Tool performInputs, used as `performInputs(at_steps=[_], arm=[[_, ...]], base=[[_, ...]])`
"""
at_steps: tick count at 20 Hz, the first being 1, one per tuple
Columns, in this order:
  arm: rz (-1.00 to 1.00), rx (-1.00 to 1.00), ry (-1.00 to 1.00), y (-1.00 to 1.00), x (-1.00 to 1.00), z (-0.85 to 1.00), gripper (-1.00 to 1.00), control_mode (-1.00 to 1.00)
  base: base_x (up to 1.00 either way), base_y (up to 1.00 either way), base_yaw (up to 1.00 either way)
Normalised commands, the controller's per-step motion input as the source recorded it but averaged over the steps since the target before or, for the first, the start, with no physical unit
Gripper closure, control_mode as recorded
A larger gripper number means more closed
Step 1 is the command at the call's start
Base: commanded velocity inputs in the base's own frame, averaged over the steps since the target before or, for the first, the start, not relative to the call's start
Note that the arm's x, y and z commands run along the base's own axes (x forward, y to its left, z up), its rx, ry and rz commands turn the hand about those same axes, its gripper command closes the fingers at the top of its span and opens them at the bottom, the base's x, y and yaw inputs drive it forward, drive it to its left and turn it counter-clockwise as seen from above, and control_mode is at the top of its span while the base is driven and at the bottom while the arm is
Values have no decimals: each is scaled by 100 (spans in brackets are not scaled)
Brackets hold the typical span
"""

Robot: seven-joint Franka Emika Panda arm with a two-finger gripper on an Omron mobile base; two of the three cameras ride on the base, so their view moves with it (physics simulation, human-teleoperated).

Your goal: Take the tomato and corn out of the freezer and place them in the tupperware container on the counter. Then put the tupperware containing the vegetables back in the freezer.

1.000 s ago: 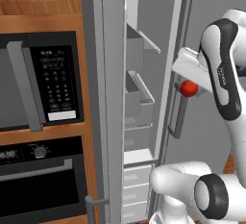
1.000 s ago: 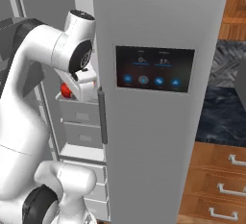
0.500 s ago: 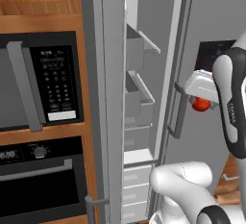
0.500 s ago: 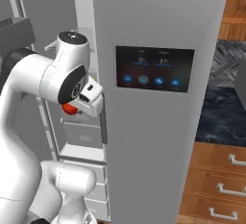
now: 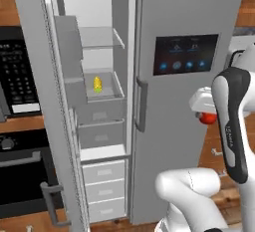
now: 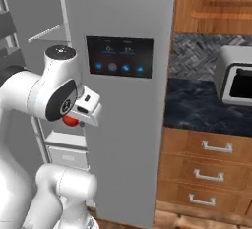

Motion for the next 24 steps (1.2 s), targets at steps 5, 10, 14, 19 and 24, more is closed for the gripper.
performInputs(at_steps=[5, 10, 14, 19, 24], arm=[[0, 0, 0, 0, 0, 0, 100, 100], [0, 0, 0, 0, 0, 0, 100, 100], [0, 0, 0, 0, 0, 0, 100, 100], [0, 0, 0, 0, 0, 0, 100, 100], [0, 0, 0, 0, 0, 0, 100, 100]], base=[[20, -100, 0], [33, -100, 0], [35, -100, 0], [27, -100, -1], [19, -100, -1]])
